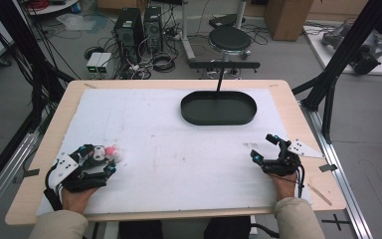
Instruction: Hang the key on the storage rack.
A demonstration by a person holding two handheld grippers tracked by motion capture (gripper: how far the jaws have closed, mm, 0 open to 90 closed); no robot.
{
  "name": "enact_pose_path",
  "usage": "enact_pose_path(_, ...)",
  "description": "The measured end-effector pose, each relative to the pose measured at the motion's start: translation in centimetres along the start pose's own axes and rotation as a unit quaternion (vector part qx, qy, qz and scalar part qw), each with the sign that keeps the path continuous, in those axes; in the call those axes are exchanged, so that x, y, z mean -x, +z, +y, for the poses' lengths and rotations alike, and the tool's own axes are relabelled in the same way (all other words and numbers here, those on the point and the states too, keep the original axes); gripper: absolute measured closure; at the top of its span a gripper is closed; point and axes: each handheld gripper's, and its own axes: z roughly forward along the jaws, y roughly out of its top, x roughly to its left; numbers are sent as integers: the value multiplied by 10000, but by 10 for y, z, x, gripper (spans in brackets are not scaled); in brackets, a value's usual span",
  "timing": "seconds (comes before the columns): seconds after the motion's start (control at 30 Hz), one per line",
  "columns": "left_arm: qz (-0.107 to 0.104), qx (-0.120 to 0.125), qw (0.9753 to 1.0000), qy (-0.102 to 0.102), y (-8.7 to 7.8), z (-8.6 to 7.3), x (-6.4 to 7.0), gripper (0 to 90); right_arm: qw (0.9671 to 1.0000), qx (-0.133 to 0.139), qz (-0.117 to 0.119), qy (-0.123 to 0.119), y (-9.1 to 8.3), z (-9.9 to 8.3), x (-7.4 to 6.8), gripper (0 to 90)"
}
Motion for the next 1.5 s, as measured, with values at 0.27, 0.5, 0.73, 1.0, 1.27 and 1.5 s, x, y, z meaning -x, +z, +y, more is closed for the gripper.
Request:
enact_pose_path(0.27, 36, -36, 10000, 49, 1, 0, 1, 17, 10000, -8, -53, -80, 0, 0, -2, 6)
enact_pose_path(0.5, 28, -16, 10000, -35, 0, 0, 0, 17, 10000, -22, -42, -86, 0, 0, -3, 6)
enact_pose_path(0.73, 16, -98, 9999, -63, 1, 2, -1, 17, 9999, -29, -55, -104, 0, 0, -3, 6)
enact_pose_path(1.0, -319, -284, 9987, 292, -4, 50, -27, 17, 9999, -33, -60, -109, 0, 0, -3, 6)
enact_pose_path(1.27, -961, -985, 9871, 815, 6, 96, -56, 17, 9998, -22, -79, -161, 1, 0, -4, 6)
enact_pose_path(1.5, -1563, -1906, 9615, 1217, 29, 118, -71, 17, 9998, -21, -84, -163, 1, 0, -4, 6)
